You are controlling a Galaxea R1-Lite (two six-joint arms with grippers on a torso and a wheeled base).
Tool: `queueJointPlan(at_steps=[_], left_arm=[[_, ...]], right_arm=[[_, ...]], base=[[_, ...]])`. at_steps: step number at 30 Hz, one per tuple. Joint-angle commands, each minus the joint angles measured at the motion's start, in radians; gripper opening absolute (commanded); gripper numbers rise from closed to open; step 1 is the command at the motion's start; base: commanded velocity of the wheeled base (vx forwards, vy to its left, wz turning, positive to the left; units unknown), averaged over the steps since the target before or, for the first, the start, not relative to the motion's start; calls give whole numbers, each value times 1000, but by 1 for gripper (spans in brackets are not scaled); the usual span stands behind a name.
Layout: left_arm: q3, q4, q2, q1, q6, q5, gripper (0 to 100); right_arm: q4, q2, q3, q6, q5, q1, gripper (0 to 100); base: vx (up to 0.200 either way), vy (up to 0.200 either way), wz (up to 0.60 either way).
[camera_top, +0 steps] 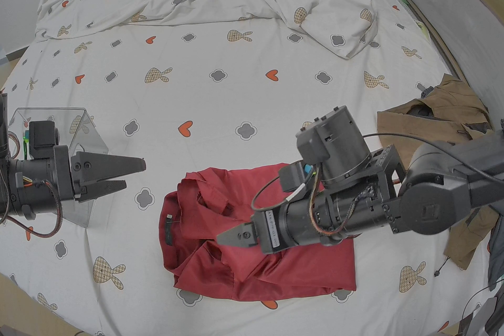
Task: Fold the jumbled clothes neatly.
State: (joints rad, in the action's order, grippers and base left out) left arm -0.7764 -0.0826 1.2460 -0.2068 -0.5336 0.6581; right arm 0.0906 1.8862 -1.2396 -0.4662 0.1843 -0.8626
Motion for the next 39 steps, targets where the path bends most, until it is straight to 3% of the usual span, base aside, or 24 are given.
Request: queueJointPlan(at_steps=[1, 9, 18, 25, 29, 34, 36, 39], left_arm=[[0, 0, 1, 0, 0, 0, 100], [2, -2, 10, 0, 0, 0, 100], [2, -2, 38, -2, 0, 0, 100], [6, 1, 87, -51, 47, -3, 100], [23, 6, 162, -89, 127, -37, 100], [48, 6, 224, -100, 188, -71, 100], [92, 7, 224, -92, 259, -83, 100], [115, 7, 217, -88, 284, -100, 100]], right_arm=[[-3, -12, -31, -46, 64, -87, 100], [15, 16, -155, -54, 77, -190, 100], [12, -21, -104, -80, 72, -179, 100], [8, -279, 35, -74, 78, 4, 100], [-5, -349, 198, -68, 78, 208, 100], [-31, -375, 293, -68, 84, 292, 100], [-109, -384, 359, -69, 100, 327, 100], [-143, -383, 384, -68, 103, 338, 100]], base=[[0, 0, 0], [0, 0, 0], [0, 0, 0], [0, 0, 0], [0, 0, 0], [0, 0, 0], [0, 0, 0], [0, 0, 0]])
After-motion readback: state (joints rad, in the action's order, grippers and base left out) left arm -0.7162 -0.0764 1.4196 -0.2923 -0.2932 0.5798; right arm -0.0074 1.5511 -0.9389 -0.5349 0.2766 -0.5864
